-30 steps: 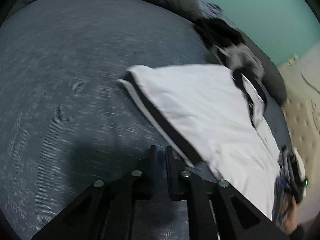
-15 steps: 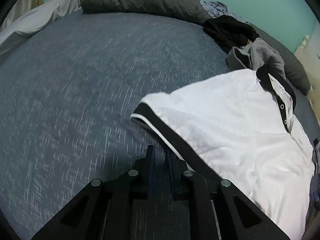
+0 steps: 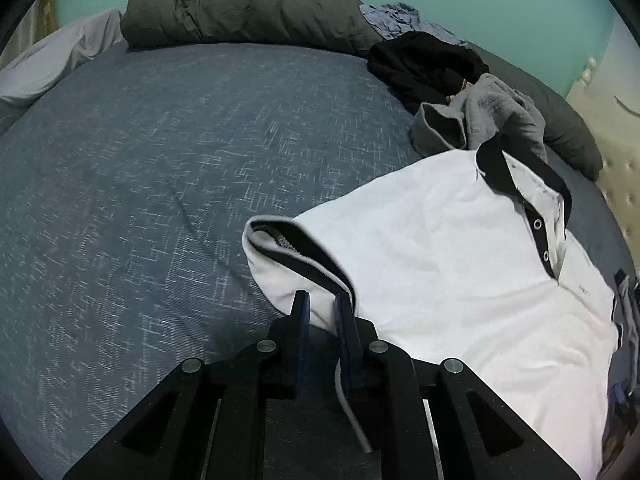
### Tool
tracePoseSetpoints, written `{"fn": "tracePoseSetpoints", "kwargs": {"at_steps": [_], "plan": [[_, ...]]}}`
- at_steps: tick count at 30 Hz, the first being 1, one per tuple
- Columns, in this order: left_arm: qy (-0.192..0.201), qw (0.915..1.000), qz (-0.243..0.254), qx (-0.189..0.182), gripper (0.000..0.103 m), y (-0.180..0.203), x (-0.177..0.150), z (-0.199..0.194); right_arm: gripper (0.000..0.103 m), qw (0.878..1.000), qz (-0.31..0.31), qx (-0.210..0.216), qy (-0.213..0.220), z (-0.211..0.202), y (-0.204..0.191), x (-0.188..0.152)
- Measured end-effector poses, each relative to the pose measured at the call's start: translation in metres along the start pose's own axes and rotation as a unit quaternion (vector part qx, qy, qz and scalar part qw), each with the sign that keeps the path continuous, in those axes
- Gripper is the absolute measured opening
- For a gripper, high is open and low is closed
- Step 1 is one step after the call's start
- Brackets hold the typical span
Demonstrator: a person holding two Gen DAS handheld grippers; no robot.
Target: Fold clothes
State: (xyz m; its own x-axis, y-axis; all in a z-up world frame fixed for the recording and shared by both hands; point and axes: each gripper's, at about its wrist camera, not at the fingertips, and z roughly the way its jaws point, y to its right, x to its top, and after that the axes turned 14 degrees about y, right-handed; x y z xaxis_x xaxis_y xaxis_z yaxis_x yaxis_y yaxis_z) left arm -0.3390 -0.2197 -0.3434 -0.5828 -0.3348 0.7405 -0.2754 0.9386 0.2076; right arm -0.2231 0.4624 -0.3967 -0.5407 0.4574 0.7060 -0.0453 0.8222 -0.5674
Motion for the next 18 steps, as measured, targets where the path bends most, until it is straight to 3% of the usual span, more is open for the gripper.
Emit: {"fn": "tracePoseSetpoints", "kwargs": {"at_steps": [2,18], "plan": [[0.005,0.9999,-0.012,-0.005,0.028,0.001,0.001,-0.002,0.055,1.0,0.002,0.0,-0.004,0.002,0.001,-0.001],[-0.015,0.9994,-0.011,-0.03,0.029,0.012,-0.004,0.0,0.057,0.999,-0.017,-0.022,-0.02,0.009,-0.003,-0.003]]}}
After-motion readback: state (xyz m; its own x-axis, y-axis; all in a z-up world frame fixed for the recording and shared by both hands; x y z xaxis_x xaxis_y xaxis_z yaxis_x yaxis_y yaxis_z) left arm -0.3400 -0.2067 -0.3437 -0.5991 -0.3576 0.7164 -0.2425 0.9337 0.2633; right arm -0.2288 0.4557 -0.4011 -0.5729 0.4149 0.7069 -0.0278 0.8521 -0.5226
